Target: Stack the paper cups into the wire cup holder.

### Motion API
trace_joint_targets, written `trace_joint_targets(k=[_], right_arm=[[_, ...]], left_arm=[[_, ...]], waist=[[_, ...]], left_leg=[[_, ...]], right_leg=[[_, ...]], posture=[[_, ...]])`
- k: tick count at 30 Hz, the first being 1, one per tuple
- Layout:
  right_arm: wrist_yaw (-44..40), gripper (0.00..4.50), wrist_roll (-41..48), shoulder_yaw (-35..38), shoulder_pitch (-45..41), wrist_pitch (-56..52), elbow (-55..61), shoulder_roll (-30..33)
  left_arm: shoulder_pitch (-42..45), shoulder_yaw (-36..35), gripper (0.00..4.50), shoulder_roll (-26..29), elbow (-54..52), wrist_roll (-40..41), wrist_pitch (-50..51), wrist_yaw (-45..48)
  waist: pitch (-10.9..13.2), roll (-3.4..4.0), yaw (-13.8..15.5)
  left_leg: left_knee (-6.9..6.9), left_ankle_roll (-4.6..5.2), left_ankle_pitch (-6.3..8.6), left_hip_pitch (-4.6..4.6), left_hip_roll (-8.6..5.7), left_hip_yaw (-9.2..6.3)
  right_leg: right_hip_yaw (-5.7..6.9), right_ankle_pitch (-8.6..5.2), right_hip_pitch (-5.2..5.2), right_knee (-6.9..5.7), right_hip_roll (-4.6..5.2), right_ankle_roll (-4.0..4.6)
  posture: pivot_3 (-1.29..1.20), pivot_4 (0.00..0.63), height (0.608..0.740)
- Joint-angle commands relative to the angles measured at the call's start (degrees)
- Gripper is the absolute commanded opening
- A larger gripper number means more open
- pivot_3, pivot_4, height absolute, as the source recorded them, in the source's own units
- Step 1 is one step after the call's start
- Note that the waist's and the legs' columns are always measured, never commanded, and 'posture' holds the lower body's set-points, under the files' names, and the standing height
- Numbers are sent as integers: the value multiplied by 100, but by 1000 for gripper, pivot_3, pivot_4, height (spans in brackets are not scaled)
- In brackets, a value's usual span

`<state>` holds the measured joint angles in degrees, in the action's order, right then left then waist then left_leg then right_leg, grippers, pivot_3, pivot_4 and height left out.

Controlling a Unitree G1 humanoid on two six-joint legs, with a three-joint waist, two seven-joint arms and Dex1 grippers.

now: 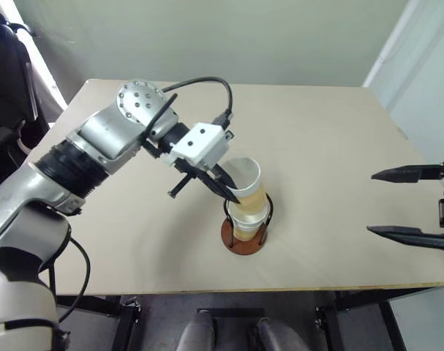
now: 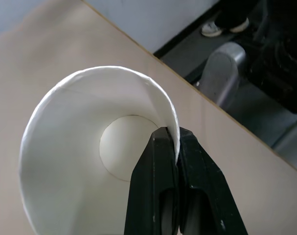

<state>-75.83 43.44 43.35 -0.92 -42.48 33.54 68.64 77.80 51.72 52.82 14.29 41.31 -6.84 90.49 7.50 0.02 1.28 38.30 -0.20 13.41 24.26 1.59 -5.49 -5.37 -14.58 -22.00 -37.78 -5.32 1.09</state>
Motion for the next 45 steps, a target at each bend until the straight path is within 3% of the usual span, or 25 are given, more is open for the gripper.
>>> trace_joint_targets(k=[1, 7, 9, 17, 21, 27, 30, 33, 38, 41, 45], right_arm=[[-8, 4500, 143, 472, 88, -137, 203, 2], [108, 4500, 196, 668, 231, -273, 364, -24], [145, 4500, 221, 694, 252, -306, 408, -29], [269, 4500, 195, 863, 440, -402, 578, -129], [318, 4500, 209, 745, 391, -331, 515, -100], [212, 4500, 80, 195, 218, 63, 106, -31], [27, 4500, -108, -127, 269, 384, -421, -124], [-142, 4500, -149, -331, 257, 596, -1094, -271], [-317, 4500, -118, -136, 285, 651, -1842, -417], [-464, 4500, -406, -362, 257, 871, -2357, -249], [-731, 4500, -548, -820, -190, 1165, -2962, -13]], left_arm=[[272, 83, 27, 37, 11, -1, -230, 201], [384, 281, 27, 55, 14, 103, -254, 201], [415, 366, 427, 16, 100, 1, -294, 201], [350, 244, 3073, -333, 603, -390, -562, 201], [287, -302, 4465, -736, 989, -574, -450, 201], [-81, -1294, 4465, -476, 738, -375, 368, 201], [-645, -2142, 4465, 233, 659, -225, 1266, 197], [-1548, -3007, 4465, 1039, 748, -467, 1734, -105], [-3332, -4327, 4465, 1892, 302, -406, 2281, -487], [-4721, -5425, 4465, 2176, -259, 0, 2725, -522], [-6182, -6677, 4465, 2133, -964, 145, 3140, -659]], waist=[[0, 0, -2], [0, 0, -3], [0, 0, -3], [0, 0, 0], [0, 0, 11], [0, 1, -46], [-2, 5, -72], [-5, 7, -154], [-6, 14, -98], [-9, 7, -96], [-9, 8, -106]], left_leg=[[0, 0, 0, 0, 0, 0], [2, 0, 0, -4, -1, 1], [3, 0, 0, -3, -2, 2], [6, 4, 5, -1, -3, 3], [9, 5, 5, 0, -6, 3], [19, 15, 11, -4, -19, 12], [13, 15, 11, -15, -34, 15], [-4, 16, 13, -26, -39, 23], [-13, 20, 14, -23, -38, 21], [-12, 26, 17, -24, -38, 22], [-8, 29, 18, -30, -42, 25]], right_leg=[[-1, 0, 0, 0, 0, 0], [-3, 0, 5, 0, 0, -1], [-3, -1, 5, 0, 0, -1], [-6, -3, 4, 0, 0, -4], [-7, -7, 6, -1, 0, -12], [-31, -17, 8, -5, 0, -31], [-57, -30, 10, -14, -1, -52], [-85, -31, 1, -14, 0, -55], [-95, -36, -6, -16, 4, -52], [-96, -38, 1, -15, 7, -48], [-97, -34, 8, -17, 12, -37]], posture=[[0, 150, 740], [0, 150, 740], [0, 150, 740], [0, 150, 740], [0, 150, 740], [0, 150, 740], [0, 150, 740], [0, 150, 740], [0, 150, 740], [0, 150, 740], [0, 150, 740]])
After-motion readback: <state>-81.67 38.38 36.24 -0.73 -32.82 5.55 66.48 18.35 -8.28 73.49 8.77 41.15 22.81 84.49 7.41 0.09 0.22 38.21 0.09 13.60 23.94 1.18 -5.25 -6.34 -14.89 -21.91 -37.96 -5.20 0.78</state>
